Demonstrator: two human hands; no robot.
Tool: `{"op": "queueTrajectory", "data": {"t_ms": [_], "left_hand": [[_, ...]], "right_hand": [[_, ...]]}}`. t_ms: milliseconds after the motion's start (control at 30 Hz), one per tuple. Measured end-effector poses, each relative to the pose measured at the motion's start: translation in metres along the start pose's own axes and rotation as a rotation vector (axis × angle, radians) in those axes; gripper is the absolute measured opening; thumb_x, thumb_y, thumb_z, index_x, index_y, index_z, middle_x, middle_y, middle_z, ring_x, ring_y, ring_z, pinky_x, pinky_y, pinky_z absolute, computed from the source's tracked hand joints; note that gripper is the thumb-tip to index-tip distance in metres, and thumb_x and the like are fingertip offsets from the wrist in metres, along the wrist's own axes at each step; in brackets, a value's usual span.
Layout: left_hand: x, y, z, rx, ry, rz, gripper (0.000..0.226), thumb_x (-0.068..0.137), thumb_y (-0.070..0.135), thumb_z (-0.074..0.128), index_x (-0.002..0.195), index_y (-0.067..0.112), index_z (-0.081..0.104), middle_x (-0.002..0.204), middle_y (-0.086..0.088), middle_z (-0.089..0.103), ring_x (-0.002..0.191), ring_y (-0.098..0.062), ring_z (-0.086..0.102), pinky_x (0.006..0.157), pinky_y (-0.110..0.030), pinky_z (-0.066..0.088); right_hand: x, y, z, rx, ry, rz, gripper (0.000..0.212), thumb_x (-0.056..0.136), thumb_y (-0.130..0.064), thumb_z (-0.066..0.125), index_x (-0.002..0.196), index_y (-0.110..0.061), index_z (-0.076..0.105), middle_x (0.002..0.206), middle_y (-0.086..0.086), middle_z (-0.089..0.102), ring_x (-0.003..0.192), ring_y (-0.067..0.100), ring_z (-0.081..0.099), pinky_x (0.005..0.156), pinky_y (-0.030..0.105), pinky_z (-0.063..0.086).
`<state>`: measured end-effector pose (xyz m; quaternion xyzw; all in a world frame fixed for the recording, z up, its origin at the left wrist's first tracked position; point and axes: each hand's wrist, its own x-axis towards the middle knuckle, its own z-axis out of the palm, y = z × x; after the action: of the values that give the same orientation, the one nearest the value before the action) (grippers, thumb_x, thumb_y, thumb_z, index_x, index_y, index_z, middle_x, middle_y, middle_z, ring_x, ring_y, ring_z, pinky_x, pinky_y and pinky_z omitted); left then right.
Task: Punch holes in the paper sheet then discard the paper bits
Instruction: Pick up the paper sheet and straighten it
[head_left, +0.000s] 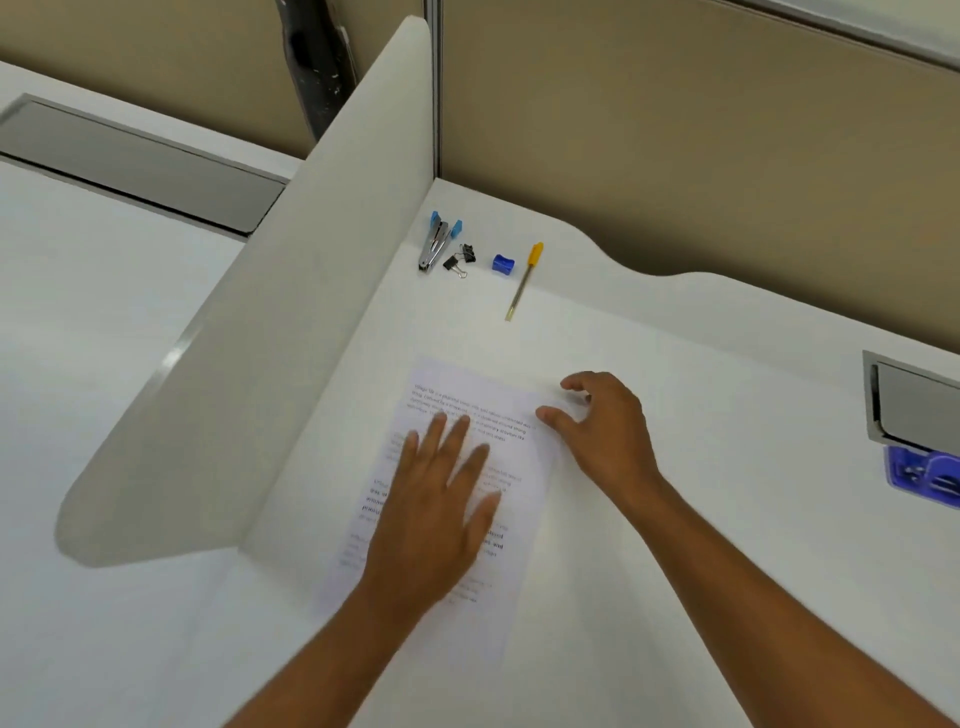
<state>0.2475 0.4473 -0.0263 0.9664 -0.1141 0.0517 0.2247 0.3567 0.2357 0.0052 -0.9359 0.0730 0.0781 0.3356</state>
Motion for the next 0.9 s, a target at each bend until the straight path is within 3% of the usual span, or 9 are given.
{"op": "queueTrajectory", "data": {"t_ms": [100, 200, 333, 533, 667, 800, 900], "left_hand": [[-0.04, 0.006, 0.007, 0.018, -0.135, 0.049, 0.066, 0.109, 0.055, 0.043, 0.163, 0.016, 0.045, 0.177, -0.01, 0.026, 0.166, -0.031, 0.017, 0.13, -0.061, 0.025], [-0.05, 0.003, 0.011, 0.047, -0.19, 0.1, 0.073, 0.108, 0.062, 0.038, 0.167, 0.02, 0.036, 0.179, -0.007, 0.019, 0.167, -0.028, 0.012, 0.13, -0.061, 0.023], [-0.051, -0.005, 0.015, 0.126, -0.252, 0.127, 0.079, 0.106, 0.071, 0.031, 0.171, 0.026, 0.022, 0.181, -0.003, 0.009, 0.168, -0.026, 0.002, 0.132, -0.06, 0.015], [-0.053, -0.009, 0.023, 0.155, -0.236, 0.154, 0.08, 0.106, 0.072, 0.033, 0.171, 0.026, 0.023, 0.181, -0.001, 0.012, 0.168, -0.027, 0.004, 0.132, -0.061, 0.015], [-0.054, -0.012, 0.027, 0.166, -0.218, 0.161, 0.08, 0.106, 0.072, 0.035, 0.171, 0.027, 0.023, 0.181, -0.001, 0.012, 0.168, -0.026, 0.005, 0.132, -0.061, 0.015], [-0.054, -0.014, 0.03, 0.162, -0.214, 0.165, 0.08, 0.106, 0.072, 0.037, 0.171, 0.027, 0.023, 0.181, -0.001, 0.012, 0.168, -0.026, 0.004, 0.132, -0.061, 0.014], [-0.054, -0.014, 0.031, 0.157, -0.205, 0.168, 0.081, 0.106, 0.071, 0.037, 0.171, 0.026, 0.023, 0.181, -0.001, 0.012, 0.168, -0.027, 0.005, 0.132, -0.061, 0.014]], "right_hand": [[-0.016, 0.007, 0.006, -0.021, -0.013, -0.003, 0.056, 0.086, -0.039, 0.083, 0.134, -0.019, 0.062, 0.139, -0.001, 0.061, 0.127, 0.022, 0.058, 0.108, 0.04, 0.05], [-0.024, 0.009, 0.014, -0.108, -0.03, -0.033, 0.063, 0.087, -0.041, 0.08, 0.141, -0.02, 0.056, 0.144, -0.001, 0.059, 0.134, 0.023, 0.05, 0.106, 0.034, 0.044], [-0.025, 0.008, 0.019, -0.197, -0.045, -0.07, 0.068, 0.088, -0.04, 0.08, 0.145, -0.017, 0.052, 0.146, 0.002, 0.058, 0.137, 0.027, 0.045, 0.107, 0.039, 0.044], [-0.013, 0.001, 0.014, -0.189, -0.096, -0.036, 0.074, 0.082, -0.04, 0.085, 0.143, -0.016, 0.052, 0.136, 0.007, 0.057, 0.129, 0.029, 0.045, 0.101, 0.041, 0.046], [0.004, -0.01, 0.009, -0.082, -0.171, 0.088, 0.074, 0.076, -0.045, 0.089, 0.135, -0.016, 0.055, 0.13, 0.008, 0.057, 0.127, 0.03, 0.046, 0.095, 0.033, 0.041], [0.02, -0.024, 0.001, -0.069, -0.271, 0.159, 0.065, 0.073, -0.05, 0.09, 0.117, -0.013, 0.06, 0.114, 0.003, 0.062, 0.114, 0.024, 0.058, 0.101, 0.041, 0.049], [0.028, -0.033, -0.003, -0.085, -0.337, 0.173, 0.055, 0.071, -0.056, 0.089, 0.091, -0.013, 0.063, 0.093, 0.003, 0.066, 0.095, 0.024, 0.063, 0.086, 0.039, 0.05]]}}
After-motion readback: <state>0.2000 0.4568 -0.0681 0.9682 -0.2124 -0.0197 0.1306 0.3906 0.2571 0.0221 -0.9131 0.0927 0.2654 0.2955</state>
